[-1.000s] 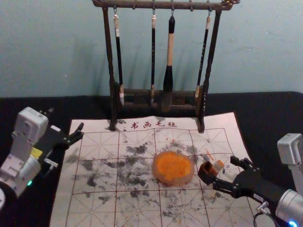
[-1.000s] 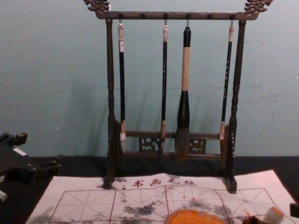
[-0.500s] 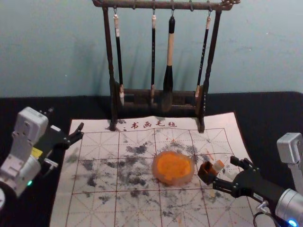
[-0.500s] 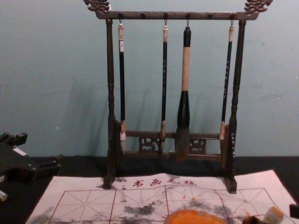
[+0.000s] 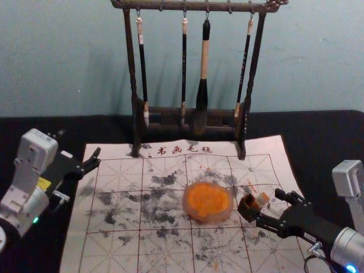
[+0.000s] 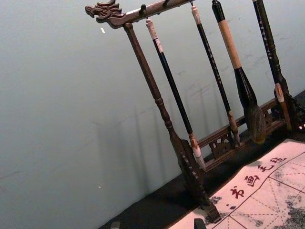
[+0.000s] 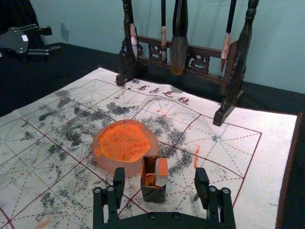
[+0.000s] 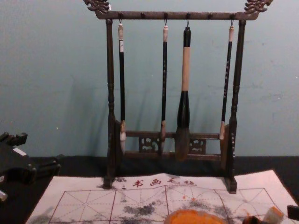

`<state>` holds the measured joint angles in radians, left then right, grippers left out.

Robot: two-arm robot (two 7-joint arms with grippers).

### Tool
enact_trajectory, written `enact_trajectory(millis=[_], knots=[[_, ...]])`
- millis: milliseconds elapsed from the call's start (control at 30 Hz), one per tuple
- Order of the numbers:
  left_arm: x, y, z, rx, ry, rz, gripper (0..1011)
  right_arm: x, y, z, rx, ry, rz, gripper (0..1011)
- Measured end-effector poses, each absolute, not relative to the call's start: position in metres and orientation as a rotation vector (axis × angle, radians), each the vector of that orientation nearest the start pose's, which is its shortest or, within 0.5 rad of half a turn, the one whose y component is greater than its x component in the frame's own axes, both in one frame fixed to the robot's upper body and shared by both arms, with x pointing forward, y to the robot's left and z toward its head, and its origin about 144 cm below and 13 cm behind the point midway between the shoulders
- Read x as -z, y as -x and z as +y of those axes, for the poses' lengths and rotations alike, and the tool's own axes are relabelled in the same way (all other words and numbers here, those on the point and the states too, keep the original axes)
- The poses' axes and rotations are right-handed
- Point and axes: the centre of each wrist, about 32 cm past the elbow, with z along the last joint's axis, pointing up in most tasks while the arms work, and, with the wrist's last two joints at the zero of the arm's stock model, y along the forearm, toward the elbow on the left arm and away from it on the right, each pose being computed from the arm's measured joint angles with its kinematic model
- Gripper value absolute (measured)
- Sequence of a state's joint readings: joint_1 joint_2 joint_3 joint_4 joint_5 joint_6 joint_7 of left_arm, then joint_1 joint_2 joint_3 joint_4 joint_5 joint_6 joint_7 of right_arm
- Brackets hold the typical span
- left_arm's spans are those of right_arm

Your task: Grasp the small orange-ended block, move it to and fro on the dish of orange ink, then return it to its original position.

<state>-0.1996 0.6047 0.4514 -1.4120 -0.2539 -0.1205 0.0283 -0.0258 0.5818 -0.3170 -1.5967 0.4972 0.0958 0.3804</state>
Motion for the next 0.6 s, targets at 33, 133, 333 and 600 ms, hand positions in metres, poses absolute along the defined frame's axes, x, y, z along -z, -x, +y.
enact_trajectory(millis=[33,133,333,600], knots=[[-1.1398,-0.4886,0.3096,-1.248,-0.304,-0.285,1001,-1.1330,-0.4351,-0.3017,0.900,0.228,0.171,903],[-1.1398,-0.4886,0.3097,-1.248,-0.304,-0.285,1001,-1.1330,-0.4350,-0.3017,0.900,0.228,0.171,821],[-1.1398,-0.4886,0.3097,-1.248,-0.304,-0.285,1001,-1.1330,-0.4350,-0.3017,0.900,0.228,0.172,650],[-1.1398,-0.4886,0.3097,-1.248,-0.305,-0.285,1001,-1.1330,-0.4350,-0.3017,0.900,0.228,0.172,403]])
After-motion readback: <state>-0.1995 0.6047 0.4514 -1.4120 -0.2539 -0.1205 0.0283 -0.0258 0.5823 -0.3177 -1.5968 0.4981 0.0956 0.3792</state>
